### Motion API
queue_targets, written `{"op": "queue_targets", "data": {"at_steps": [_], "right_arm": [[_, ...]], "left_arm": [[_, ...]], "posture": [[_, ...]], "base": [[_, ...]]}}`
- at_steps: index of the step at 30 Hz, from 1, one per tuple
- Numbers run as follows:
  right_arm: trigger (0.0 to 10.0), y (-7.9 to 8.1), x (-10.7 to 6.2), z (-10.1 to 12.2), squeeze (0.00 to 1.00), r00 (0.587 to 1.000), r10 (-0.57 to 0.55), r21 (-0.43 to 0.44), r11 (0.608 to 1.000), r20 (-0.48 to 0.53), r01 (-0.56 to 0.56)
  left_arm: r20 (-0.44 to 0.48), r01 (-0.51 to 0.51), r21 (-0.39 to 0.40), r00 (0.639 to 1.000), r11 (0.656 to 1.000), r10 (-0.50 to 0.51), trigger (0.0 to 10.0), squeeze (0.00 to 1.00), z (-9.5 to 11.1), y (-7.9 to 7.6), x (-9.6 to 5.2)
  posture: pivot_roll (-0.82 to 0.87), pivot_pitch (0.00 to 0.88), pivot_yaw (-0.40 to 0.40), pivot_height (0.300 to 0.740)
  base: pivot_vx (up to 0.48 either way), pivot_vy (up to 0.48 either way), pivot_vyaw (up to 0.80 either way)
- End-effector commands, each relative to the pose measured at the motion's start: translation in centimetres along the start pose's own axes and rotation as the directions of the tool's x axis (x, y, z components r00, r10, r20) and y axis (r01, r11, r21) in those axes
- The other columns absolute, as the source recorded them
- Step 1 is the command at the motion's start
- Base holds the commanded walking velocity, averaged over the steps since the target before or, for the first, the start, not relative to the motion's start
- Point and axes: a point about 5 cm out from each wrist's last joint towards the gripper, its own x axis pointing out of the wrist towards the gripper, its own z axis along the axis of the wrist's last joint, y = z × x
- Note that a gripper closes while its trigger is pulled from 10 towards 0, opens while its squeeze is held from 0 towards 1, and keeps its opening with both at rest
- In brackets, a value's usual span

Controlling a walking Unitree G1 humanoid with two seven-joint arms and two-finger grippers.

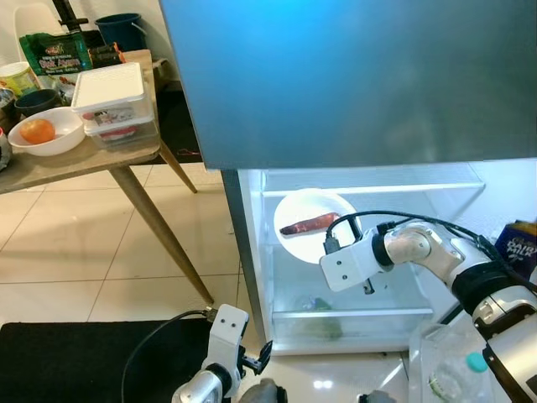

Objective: Restocking fridge

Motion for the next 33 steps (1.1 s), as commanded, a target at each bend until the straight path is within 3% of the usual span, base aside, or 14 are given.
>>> {"op": "queue_targets", "data": {"at_steps": [1,17,24,32,33], "right_arm": [[10.0,-0.5,0.0,0.2,0.0,1.0,-0.005,-0.021,1.0,0.003,0.005],[10.0,-1.9,-0.1,0.3,0.0,1.0,0.004,-0.049,0.999,-0.025,-0.005],[10.0,0.0,2.2,1.0,0.0,0.997,0.067,-0.054,0.996,-0.027,-0.069],[10.0,-0.6,3.0,1.2,0.0,0.998,-0.009,-0.04,0.999,-0.062,0.007],[10.0,-1.4,2.7,1.4,0.0,0.998,-0.028,-0.041,0.999,-0.051,0.026]], "left_arm": [[-0.036,0.001,0.017,0.999,1.0,0.0,10.0,0.0,-0.7,0.3,-0.4],[-0.034,-0.001,0.018,0.999,1.0,0.002,10.0,0.0,-0.7,0.3,-0.5],[-0.031,-0.007,0.021,0.999,1.0,0.008,10.0,0.0,-0.6,0.2,-0.5],[-0.019,-0.033,0.017,0.999,0.999,0.033,10.0,0.0,-0.6,0.5,-0.6],[-0.017,-0.037,0.013,0.999,0.999,0.038,10.0,0.0,-0.6,0.6,-0.8]], "posture": [[0.05,0.13,0.04,0.631],[0.05,0.136,0.039,0.631],[0.06,0.146,0.038,0.631],[0.07,0.15,0.029,0.631],[0.07,0.151,0.028,0.631]], "base": [[0.0,0.0,0.0],[0.0,0.0,0.0],[0.0,0.0,0.0],[0.0,0.0,0.0],[0.0,0.0,0.0]]}}
